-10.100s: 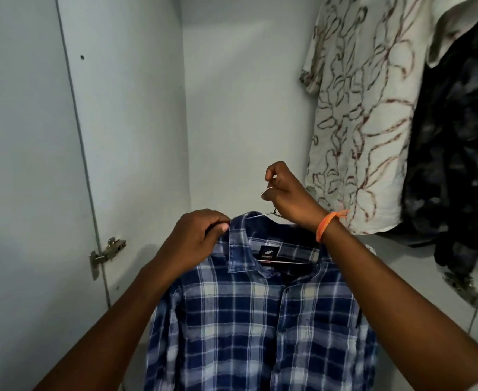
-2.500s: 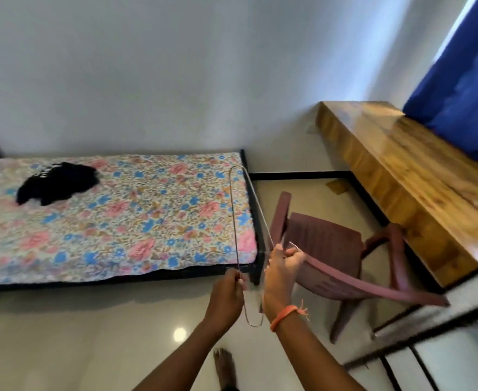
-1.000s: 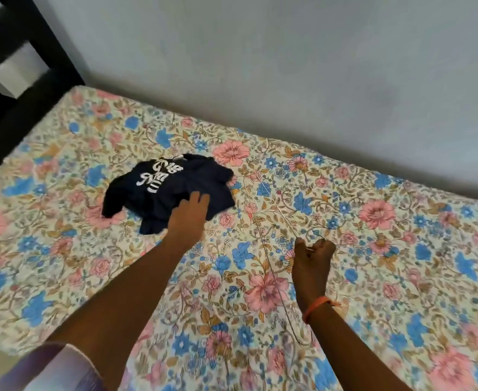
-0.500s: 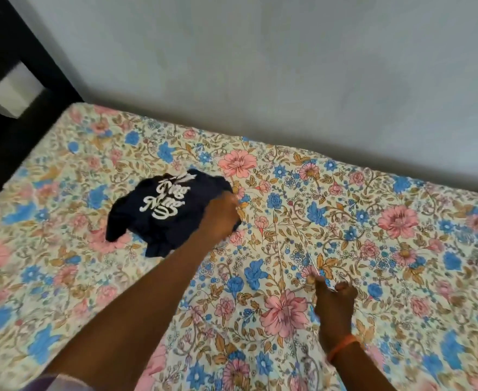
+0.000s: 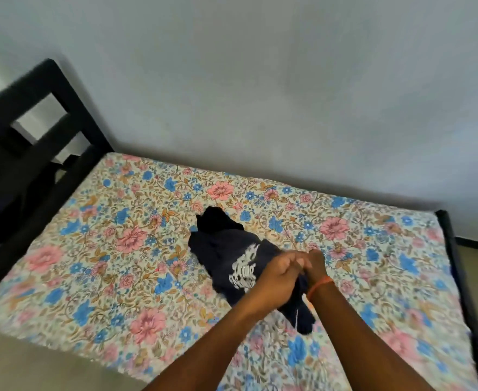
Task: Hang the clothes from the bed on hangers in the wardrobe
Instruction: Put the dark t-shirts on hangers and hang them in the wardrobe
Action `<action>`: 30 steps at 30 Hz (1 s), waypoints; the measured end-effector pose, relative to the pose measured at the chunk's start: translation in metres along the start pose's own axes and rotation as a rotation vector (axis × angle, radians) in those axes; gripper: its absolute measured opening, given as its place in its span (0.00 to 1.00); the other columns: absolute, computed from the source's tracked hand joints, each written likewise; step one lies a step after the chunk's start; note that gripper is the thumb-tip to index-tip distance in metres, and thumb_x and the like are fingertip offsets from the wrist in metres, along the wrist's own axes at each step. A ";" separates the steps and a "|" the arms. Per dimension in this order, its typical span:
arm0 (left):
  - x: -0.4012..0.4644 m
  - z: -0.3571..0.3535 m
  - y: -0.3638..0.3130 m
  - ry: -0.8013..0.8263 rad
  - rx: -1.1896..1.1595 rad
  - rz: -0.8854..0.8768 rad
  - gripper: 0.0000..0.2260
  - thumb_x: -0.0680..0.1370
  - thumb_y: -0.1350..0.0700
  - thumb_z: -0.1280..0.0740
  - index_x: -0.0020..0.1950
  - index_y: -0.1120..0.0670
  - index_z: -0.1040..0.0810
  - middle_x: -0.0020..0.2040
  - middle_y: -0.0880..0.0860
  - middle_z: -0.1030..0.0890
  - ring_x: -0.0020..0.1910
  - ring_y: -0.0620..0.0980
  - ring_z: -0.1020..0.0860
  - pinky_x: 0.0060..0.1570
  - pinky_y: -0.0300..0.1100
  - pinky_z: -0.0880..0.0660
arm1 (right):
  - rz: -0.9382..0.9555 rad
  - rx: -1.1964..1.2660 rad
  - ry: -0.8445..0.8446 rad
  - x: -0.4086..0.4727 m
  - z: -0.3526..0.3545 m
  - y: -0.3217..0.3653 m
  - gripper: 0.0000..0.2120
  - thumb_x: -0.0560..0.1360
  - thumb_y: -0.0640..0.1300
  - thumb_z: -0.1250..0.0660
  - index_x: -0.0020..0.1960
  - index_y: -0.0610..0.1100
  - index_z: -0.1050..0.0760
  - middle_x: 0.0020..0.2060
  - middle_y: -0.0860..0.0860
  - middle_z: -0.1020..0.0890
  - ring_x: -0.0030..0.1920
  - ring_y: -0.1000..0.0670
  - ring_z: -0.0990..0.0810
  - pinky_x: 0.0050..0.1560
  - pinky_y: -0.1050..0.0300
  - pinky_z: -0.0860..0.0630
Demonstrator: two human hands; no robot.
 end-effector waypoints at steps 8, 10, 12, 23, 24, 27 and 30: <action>-0.030 -0.076 -0.030 -0.124 -0.012 -0.008 0.11 0.85 0.54 0.45 0.50 0.55 0.25 0.38 0.48 0.27 0.35 0.44 0.29 0.40 0.38 0.31 | 0.152 -0.514 -0.110 -0.048 0.097 0.023 0.40 0.81 0.47 0.36 0.78 0.35 0.60 0.63 0.40 0.31 0.62 0.42 0.27 0.55 0.53 0.29; -0.032 -0.089 -0.038 -0.132 0.039 -0.025 0.11 0.85 0.54 0.45 0.52 0.55 0.24 0.39 0.48 0.27 0.38 0.45 0.28 0.42 0.38 0.32 | 0.064 -0.571 -0.135 -0.049 0.124 0.011 0.31 0.82 0.48 0.40 0.77 0.33 0.49 0.58 0.37 0.26 0.50 0.40 0.23 0.46 0.53 0.27; -0.034 -0.100 -0.045 -0.117 0.074 -0.038 0.11 0.85 0.55 0.45 0.53 0.55 0.24 0.42 0.53 0.24 0.42 0.50 0.24 0.42 0.35 0.32 | -0.075 -0.659 -0.070 -0.059 0.142 0.001 0.11 0.82 0.45 0.39 0.47 0.37 0.29 0.33 0.45 0.30 0.28 0.50 0.34 0.28 0.58 0.36; -0.050 -0.107 -0.061 0.453 0.233 0.052 0.09 0.83 0.55 0.38 0.55 0.60 0.23 0.41 0.58 0.15 0.19 0.45 0.32 0.21 0.37 0.34 | 0.341 -0.648 -0.086 -0.099 0.143 0.064 0.17 0.73 0.35 0.31 0.53 0.42 0.37 0.40 0.46 0.30 0.37 0.51 0.31 0.33 0.59 0.33; -0.049 -0.093 -0.062 0.453 0.249 0.061 0.09 0.82 0.55 0.37 0.56 0.60 0.23 0.43 0.58 0.15 0.19 0.45 0.33 0.21 0.37 0.34 | 0.418 -0.720 -0.081 -0.105 0.141 0.074 0.21 0.72 0.35 0.28 0.55 0.42 0.38 0.42 0.48 0.30 0.39 0.51 0.31 0.34 0.60 0.34; -0.028 -0.035 -0.069 0.095 0.259 0.035 0.07 0.82 0.57 0.37 0.54 0.59 0.21 0.42 0.56 0.14 0.24 0.46 0.26 0.25 0.38 0.29 | 0.555 -0.687 0.005 -0.130 0.133 0.101 0.19 0.74 0.34 0.29 0.56 0.41 0.37 0.44 0.52 0.33 0.41 0.57 0.32 0.33 0.70 0.31; -0.008 0.015 -0.072 -0.288 0.332 -0.007 0.07 0.82 0.58 0.37 0.47 0.56 0.22 0.46 0.56 0.15 0.38 0.49 0.19 0.35 0.41 0.24 | 0.732 -0.692 0.057 -0.162 0.126 0.130 0.16 0.77 0.32 0.33 0.51 0.45 0.38 0.43 0.54 0.32 0.40 0.58 0.30 0.35 0.73 0.31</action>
Point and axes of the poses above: each hand's wrist, its own x-axis towards the middle knuckle, its own z-axis out of the back of the hand, y = z × x, the point moved 6 cm from there along x, towards the middle knuckle
